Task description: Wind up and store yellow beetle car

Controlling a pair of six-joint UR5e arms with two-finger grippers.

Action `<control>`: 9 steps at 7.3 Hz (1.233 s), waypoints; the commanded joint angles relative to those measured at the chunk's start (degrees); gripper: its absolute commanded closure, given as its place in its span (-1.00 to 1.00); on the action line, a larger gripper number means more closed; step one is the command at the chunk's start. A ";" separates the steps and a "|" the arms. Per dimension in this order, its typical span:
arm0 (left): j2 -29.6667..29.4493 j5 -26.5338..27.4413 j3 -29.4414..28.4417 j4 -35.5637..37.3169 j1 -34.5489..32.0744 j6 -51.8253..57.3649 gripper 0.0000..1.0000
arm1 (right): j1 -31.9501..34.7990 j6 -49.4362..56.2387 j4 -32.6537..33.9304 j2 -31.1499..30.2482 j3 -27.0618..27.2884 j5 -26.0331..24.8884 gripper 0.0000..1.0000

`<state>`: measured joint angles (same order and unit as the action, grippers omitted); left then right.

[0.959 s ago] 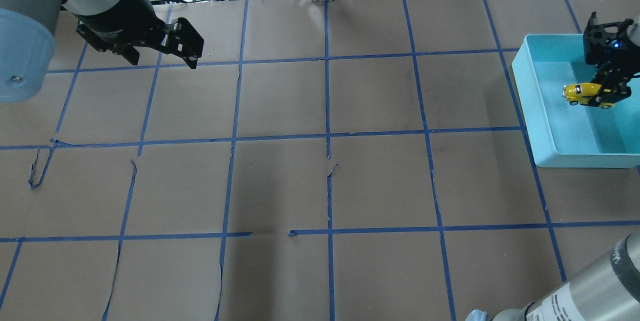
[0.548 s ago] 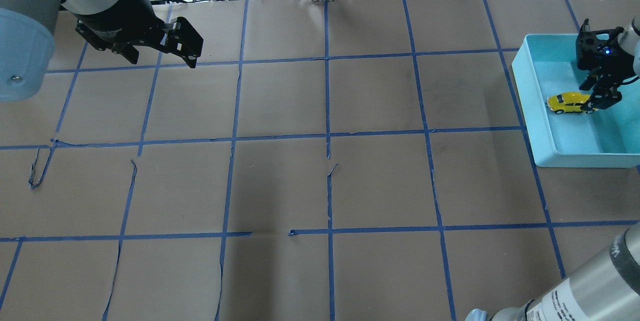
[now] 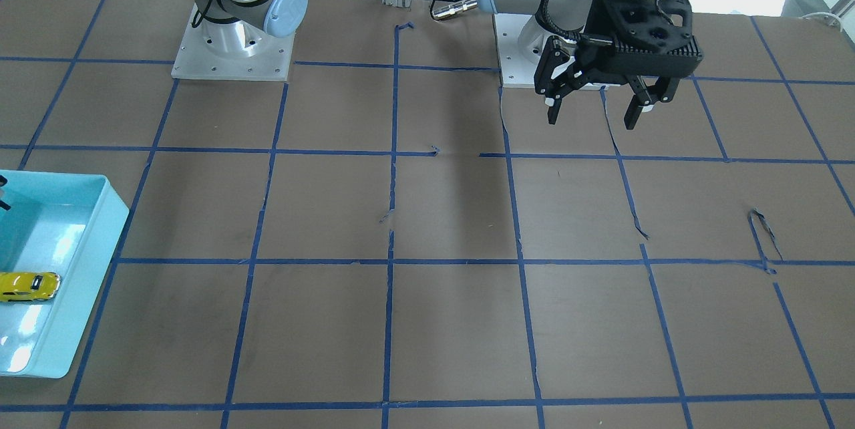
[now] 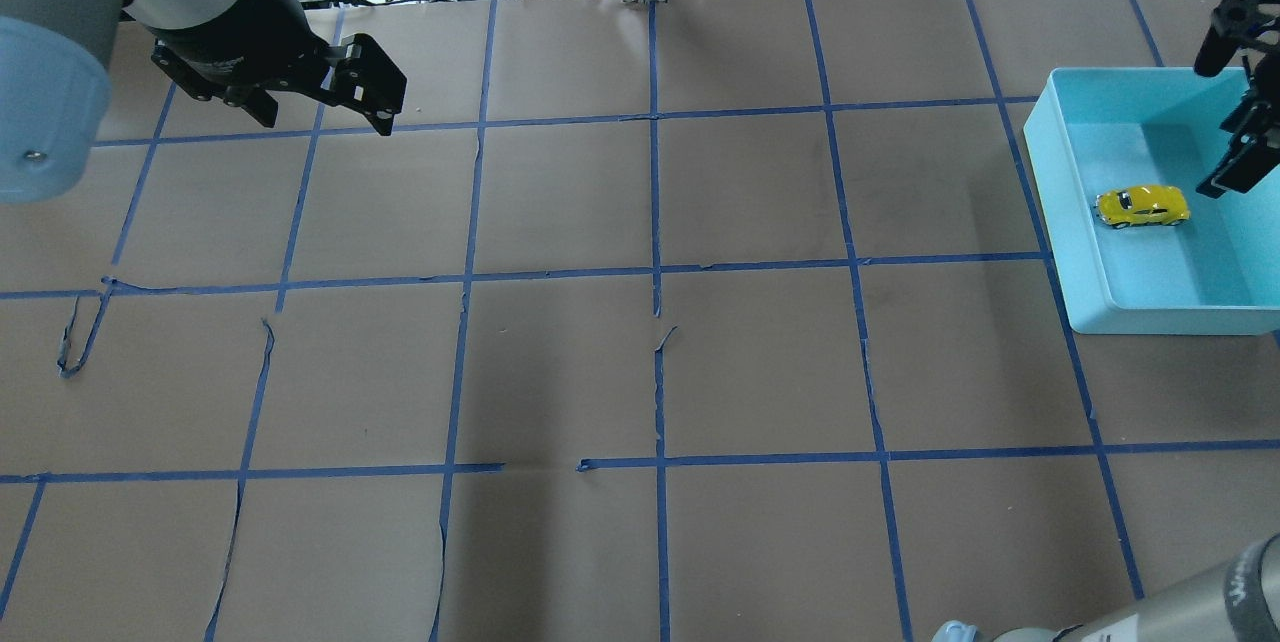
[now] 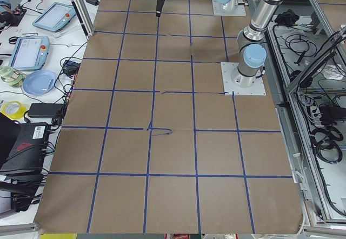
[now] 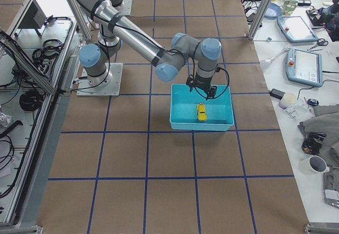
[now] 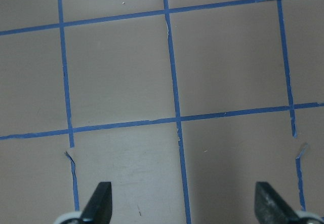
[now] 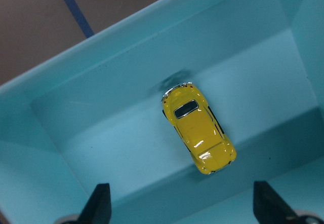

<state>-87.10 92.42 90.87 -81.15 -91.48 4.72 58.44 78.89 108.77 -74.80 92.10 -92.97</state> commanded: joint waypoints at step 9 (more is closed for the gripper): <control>0.00 0.04 0.01 0.03 0.16 0.29 -1.00 | 24.85 -91.07 -18.50 -15.37 -2.46 0.69 -1.00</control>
<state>-87.10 92.46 90.88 -81.12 -91.38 5.03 79.01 -7.48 90.81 -89.71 89.56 -92.34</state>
